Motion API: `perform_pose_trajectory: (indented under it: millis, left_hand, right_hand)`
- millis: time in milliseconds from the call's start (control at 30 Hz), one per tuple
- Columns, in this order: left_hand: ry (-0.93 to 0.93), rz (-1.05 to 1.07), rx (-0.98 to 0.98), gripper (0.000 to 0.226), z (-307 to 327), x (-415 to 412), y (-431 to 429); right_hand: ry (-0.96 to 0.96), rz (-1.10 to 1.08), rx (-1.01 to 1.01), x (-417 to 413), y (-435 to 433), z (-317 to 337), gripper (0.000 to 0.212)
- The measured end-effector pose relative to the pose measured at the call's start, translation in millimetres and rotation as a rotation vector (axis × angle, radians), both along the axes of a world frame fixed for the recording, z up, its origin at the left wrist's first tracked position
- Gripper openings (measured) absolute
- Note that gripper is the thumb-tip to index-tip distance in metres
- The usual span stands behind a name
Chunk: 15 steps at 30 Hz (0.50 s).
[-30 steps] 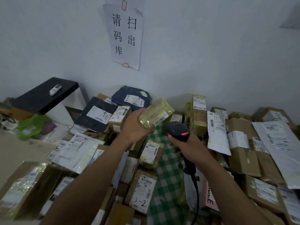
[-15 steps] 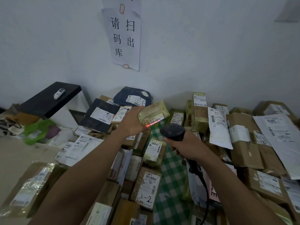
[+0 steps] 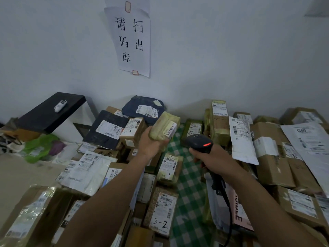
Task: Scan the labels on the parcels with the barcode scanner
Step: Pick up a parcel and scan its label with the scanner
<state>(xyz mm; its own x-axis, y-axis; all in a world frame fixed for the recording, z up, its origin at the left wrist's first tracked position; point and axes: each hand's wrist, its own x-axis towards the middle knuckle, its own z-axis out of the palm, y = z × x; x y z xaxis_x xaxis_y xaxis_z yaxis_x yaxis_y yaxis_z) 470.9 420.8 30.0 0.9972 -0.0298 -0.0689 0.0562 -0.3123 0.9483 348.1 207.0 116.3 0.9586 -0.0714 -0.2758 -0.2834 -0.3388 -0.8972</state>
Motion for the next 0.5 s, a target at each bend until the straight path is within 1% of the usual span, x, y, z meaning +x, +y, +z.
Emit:
perform_pose_trajectory:
  millis: [67,133,267,333,500]
  left_hand:
    - [0.039,0.032,-0.049,0.063,-17,2,-13]
    - [0.05,0.068,-0.058,0.065,-32,7,-27]
    - [0.035,0.139,-0.025,0.059,-53,19,-52]
    - [0.037,0.165,-0.019,0.055,-66,33,-60]
    - [0.112,0.174,-0.025,0.062,-87,95,-81]
  right_hand:
    - [0.023,-0.018,0.029,9,-5,-5,0.013]
    - [0.046,-0.052,0.061,20,-9,-12,0.018]
    - [0.098,-0.14,0.142,46,-13,-33,0.021]
    - [0.117,-0.161,0.169,59,-14,-44,0.022]
    - [0.167,-0.205,0.178,103,-22,-70,0.02]
